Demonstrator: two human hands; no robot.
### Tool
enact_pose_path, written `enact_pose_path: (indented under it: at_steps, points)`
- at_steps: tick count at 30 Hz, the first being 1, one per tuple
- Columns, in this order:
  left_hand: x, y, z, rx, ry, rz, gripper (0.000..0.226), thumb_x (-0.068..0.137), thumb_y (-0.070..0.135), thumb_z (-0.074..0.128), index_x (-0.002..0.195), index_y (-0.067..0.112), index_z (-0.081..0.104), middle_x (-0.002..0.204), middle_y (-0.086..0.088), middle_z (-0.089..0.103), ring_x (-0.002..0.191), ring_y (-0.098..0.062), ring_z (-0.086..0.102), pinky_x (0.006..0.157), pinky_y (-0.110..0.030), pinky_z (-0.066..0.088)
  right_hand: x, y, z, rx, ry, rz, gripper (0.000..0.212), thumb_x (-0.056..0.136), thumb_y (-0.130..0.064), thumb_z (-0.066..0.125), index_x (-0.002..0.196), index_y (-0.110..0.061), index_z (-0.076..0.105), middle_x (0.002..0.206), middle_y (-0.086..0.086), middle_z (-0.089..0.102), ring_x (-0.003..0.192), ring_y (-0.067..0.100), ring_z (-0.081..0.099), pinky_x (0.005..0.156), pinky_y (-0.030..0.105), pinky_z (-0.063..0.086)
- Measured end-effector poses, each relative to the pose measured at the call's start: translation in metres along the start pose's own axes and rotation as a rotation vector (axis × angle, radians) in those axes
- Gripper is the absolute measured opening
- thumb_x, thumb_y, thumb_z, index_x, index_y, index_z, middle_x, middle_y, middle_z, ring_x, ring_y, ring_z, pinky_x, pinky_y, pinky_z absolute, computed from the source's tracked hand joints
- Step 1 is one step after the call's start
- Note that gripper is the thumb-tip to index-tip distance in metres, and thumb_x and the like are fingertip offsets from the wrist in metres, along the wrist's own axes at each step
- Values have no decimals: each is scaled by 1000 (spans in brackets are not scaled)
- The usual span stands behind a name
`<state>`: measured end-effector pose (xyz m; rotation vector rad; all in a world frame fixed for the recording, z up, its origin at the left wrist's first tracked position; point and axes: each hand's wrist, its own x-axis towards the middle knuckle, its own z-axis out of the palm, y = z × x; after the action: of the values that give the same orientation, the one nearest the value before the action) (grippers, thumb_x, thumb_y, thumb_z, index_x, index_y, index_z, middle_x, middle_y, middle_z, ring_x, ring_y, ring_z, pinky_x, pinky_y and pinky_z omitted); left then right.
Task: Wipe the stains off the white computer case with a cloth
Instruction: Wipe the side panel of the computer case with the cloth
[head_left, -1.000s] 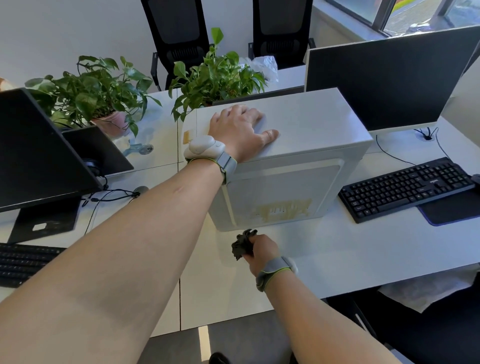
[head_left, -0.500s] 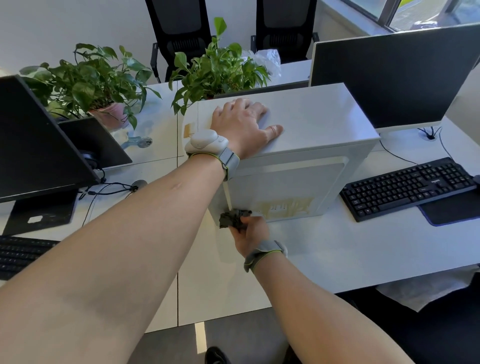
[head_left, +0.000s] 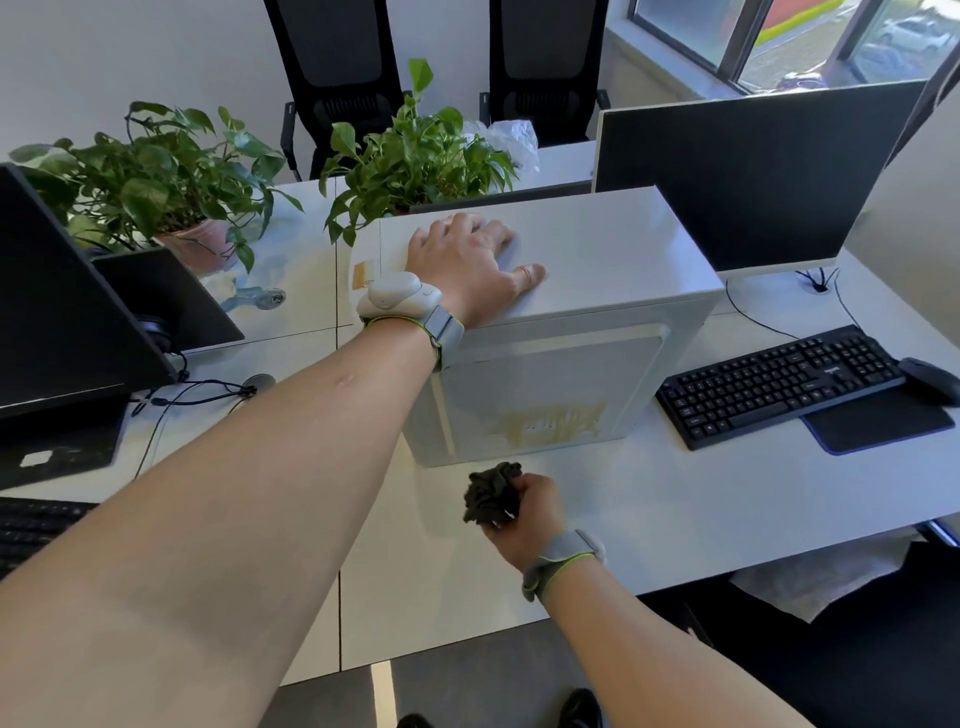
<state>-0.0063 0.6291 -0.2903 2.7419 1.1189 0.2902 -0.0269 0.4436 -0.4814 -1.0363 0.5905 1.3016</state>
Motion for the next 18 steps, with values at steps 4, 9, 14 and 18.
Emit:
enact_pose_path:
  at_steps: [4,9,14,18]
  points:
    - [0,0,2,5,5,-3,68,86,80,43,141,40,51,150,6,43,139,-23,37,115,-42,22,25,0,0,-109,86,-66,24,105,-6,43,120,2,60,127,23,60,95,33,67,77,34,58]
    - [0,-1,2,13,4,-2,68,86,79,43,141,40,51,150,5,44,139,-23,37,116,-42,22,30,-14,25,-1058,123,-423,41,102,-36,58,134,-11,59,131,9,65,124,31,61,104,33,47]
    - [0,-1,3,18,4,-2,69,86,79,42,142,41,50,150,5,44,140,-23,36,118,-42,21,13,-13,47,-893,110,-459,43,99,-31,66,138,-15,60,129,5,68,123,29,63,105,34,48]
    - [-2,-1,2,19,0,2,69,86,80,41,142,40,51,150,5,44,140,-23,36,118,-43,21,-24,-21,63,-167,-82,-291,32,97,-6,61,130,-9,60,115,11,67,109,30,68,93,39,57]
